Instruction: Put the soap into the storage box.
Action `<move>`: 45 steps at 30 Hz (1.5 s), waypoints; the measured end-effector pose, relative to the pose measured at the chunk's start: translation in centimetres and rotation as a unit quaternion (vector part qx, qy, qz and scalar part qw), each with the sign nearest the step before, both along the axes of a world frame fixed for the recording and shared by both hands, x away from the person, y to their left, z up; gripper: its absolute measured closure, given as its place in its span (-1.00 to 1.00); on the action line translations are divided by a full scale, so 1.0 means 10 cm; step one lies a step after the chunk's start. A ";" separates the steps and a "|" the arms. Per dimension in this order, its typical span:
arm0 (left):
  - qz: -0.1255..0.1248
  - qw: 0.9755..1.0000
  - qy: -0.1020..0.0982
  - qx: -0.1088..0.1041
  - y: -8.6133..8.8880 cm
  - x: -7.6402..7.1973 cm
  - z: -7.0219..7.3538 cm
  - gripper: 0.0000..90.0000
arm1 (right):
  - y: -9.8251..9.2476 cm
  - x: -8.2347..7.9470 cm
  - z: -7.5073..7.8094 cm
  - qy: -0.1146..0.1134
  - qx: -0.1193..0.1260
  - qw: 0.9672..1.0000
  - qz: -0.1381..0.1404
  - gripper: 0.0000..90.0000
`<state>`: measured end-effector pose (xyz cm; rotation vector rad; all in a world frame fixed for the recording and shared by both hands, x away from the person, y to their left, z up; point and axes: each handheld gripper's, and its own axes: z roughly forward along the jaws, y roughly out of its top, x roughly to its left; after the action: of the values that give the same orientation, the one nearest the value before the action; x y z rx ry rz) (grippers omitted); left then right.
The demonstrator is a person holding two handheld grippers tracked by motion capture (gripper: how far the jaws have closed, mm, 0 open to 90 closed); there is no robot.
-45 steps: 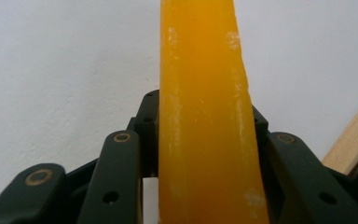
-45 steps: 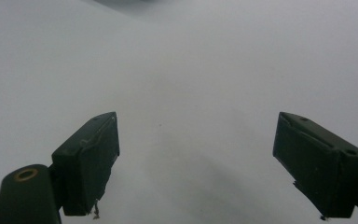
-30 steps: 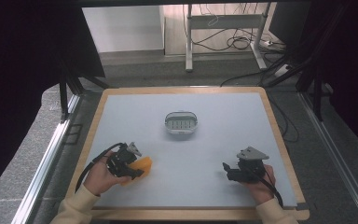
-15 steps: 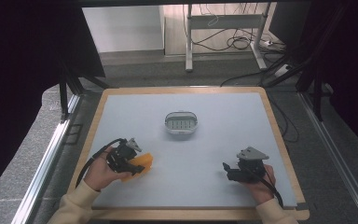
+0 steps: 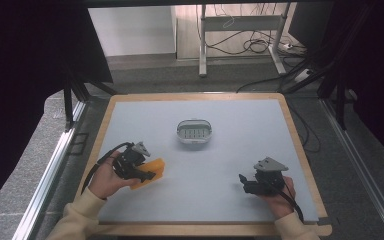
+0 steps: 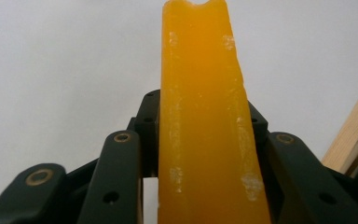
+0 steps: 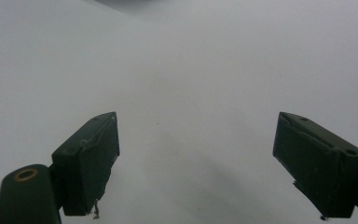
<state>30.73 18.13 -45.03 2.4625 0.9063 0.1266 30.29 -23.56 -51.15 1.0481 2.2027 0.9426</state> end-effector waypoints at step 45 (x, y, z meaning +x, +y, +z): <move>-0.024 0.999 -0.033 -0.026 -0.22 0.51 0.44 0.38 | 0.00 0.01 -0.02 0.005 -0.003 1.000 -0.001 -0.67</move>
<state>35.78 15.95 -40.61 2.4156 0.8103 0.1654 30.37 -23.55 -51.37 1.0544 2.2112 0.9308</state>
